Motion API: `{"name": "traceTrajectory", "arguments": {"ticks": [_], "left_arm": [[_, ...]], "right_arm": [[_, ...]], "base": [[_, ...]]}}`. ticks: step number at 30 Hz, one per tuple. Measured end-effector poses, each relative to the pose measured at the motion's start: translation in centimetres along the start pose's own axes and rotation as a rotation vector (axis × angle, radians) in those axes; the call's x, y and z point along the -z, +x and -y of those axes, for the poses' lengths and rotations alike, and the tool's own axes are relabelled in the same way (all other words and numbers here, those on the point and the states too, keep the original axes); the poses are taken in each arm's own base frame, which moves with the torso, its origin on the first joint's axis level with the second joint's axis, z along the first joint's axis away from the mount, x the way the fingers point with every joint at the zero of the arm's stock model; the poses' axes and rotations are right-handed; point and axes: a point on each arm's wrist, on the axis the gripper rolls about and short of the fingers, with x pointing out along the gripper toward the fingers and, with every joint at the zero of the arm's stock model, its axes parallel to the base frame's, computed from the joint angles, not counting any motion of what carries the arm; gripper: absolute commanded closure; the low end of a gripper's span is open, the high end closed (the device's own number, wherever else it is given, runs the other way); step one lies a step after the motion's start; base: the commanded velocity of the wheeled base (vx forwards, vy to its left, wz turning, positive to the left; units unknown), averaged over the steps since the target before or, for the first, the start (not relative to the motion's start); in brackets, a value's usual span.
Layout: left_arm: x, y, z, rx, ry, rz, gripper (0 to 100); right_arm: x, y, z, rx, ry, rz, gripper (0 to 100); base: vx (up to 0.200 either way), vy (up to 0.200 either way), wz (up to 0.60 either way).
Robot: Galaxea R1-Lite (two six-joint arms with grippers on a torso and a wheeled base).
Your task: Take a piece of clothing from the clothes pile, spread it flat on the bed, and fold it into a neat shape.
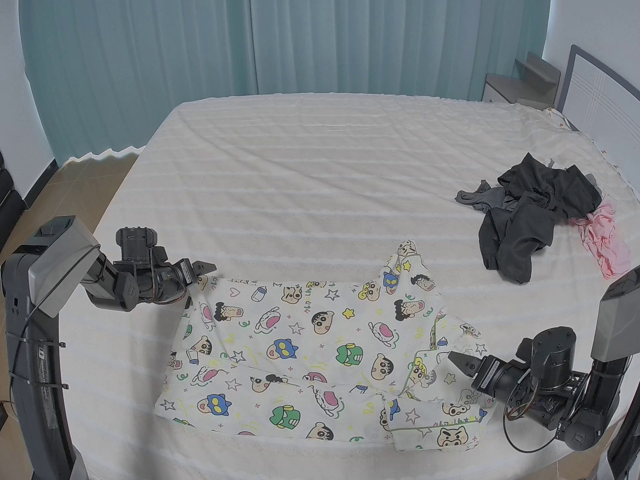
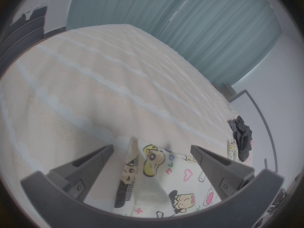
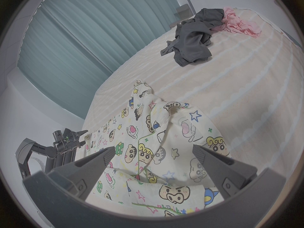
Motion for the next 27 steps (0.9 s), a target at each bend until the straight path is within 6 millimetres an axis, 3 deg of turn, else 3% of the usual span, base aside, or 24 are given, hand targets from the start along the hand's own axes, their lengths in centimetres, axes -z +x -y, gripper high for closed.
{"name": "traceTrajectory", "arguments": {"ticks": [4,5,10,14,20,27], "left_arm": [[0.1,0.1,0.0,0.017,0.022,-0.010,0],[0.1,0.1,0.0,0.022,0.032,-0.013,100],[0.5,0.1,0.0,0.053,0.067,-0.040,100],[0.7,0.1,0.0,0.059,0.069,-0.049,100],[0.8,0.0,-0.4,0.055,0.063,-0.053,100],[0.6,-0.1,-0.4,0.043,0.060,-0.045,100]], "right_arm": [[-0.1,0.0,0.0,-0.004,0.003,0.004,0],[-0.2,0.0,-0.1,-0.013,0.005,0.014,0],[-1.0,0.4,0.0,-0.029,0.000,0.039,0],[-2.7,1.7,-0.2,-0.077,-0.044,0.085,0],[-5.7,4.6,-0.3,-0.059,-0.052,0.094,0],[-10.2,8.6,-2.3,-0.067,-0.048,0.103,0]], "base": [[0.000,0.000,0.00],[0.000,0.000,0.00],[0.000,0.000,0.00],[0.000,0.000,0.00],[0.000,0.000,0.00],[0.000,0.000,0.00]]}}
